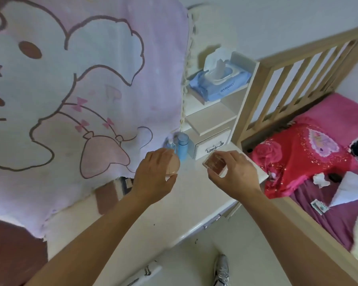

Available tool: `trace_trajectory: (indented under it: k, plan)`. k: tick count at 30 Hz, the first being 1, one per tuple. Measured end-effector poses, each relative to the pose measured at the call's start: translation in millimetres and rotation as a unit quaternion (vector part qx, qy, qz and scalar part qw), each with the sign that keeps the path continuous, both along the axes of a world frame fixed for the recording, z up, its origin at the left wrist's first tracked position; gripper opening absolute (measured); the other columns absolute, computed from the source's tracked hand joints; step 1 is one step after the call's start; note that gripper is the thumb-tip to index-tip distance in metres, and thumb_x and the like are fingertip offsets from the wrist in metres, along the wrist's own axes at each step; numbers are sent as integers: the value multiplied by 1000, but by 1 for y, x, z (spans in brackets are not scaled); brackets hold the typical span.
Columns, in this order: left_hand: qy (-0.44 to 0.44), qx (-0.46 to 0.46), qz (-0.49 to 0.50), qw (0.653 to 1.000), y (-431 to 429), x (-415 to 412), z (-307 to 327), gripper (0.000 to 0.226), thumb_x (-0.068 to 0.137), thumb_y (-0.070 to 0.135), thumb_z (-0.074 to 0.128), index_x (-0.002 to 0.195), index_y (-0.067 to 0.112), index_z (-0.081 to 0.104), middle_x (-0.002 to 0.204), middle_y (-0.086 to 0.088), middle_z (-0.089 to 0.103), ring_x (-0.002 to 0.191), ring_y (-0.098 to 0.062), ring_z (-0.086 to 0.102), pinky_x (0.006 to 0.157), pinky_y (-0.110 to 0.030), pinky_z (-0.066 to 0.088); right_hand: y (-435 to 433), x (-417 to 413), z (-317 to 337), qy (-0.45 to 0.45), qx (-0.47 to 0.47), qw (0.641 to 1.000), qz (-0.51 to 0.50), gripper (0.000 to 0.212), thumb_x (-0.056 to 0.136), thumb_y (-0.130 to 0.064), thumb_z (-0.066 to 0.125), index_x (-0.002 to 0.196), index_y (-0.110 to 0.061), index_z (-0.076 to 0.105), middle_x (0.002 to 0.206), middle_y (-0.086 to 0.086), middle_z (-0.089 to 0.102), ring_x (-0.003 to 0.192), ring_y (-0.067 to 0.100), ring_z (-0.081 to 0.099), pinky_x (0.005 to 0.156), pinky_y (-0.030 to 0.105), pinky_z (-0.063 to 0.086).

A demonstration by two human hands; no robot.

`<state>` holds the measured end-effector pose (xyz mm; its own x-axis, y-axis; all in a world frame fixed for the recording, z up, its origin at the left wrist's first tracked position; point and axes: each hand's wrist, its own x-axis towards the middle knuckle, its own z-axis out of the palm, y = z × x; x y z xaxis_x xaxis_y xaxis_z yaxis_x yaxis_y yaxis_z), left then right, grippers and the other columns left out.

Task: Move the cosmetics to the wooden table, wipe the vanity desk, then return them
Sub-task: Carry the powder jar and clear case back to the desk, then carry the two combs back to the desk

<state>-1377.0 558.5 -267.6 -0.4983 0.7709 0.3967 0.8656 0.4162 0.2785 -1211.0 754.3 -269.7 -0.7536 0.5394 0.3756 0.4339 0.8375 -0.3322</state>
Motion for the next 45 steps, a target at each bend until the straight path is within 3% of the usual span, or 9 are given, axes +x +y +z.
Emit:
trace_trajectory:
  k: [10,14,19,23,28,31,36,41,45]
  plan:
    - [-99,-63,157,981,101,-27,-65,54,68,31,80,111,15,53,108,-5,60,95,-27,55,77,-36,51,124,-102,-63,-138,-32,968,207,39,71,-50,67,102,-26,67,95,-3,65,83,21,62,67,31,52]
    - [-157,-77,185,967,118,-25,-101,53,66,27,80,110,15,55,115,-3,60,99,-27,55,78,-30,43,133,-124,-106,-186,-50,948,252,35,71,-47,63,102,-29,66,95,-4,64,82,20,61,63,30,53]
    - [-232,-111,187,948,124,-31,-168,56,66,24,77,116,16,52,124,-4,56,108,-31,54,82,-39,52,137,-143,-174,-259,-33,917,300,37,74,-38,66,107,-20,62,104,4,62,86,27,61,56,32,54]
    - [-252,-108,186,944,134,-49,-202,57,61,18,80,113,15,55,125,-5,59,109,-32,57,84,-39,53,134,-162,-210,-259,-48,911,317,43,74,-26,78,112,-17,60,115,10,61,94,32,63,62,36,58]
    - [-235,-117,164,951,147,-64,-227,51,64,13,79,111,12,59,135,-11,56,122,-33,53,99,-45,48,124,-176,-242,-263,-54,912,309,34,83,-7,69,115,-11,59,128,17,56,118,39,57,80,44,57]
    - [-233,-105,171,951,150,-62,-234,47,72,13,78,115,14,60,145,-7,48,133,-31,44,108,-43,39,121,-171,-261,-263,-67,915,298,40,86,1,61,125,-7,59,143,22,49,137,40,42,103,47,48]
    - [-239,-99,173,950,149,-59,-239,45,79,15,74,120,15,57,153,-3,38,139,-30,37,110,-40,33,114,-170,-255,-257,-87,924,270,49,93,-6,54,141,-6,48,154,18,38,146,36,29,112,44,35]
    - [-217,-142,164,952,147,-60,-230,44,81,19,72,123,17,56,153,-5,38,139,-32,36,109,-52,39,121,-172,-247,-272,-107,910,295,56,92,1,50,146,-14,41,162,10,21,152,28,12,119,38,21]
    - [-183,-166,176,953,128,-57,-203,41,84,28,70,123,19,60,151,-8,42,139,-34,38,100,-50,48,125,-161,-217,-238,-97,919,298,49,86,2,57,131,-17,55,151,8,43,140,27,40,104,38,45]
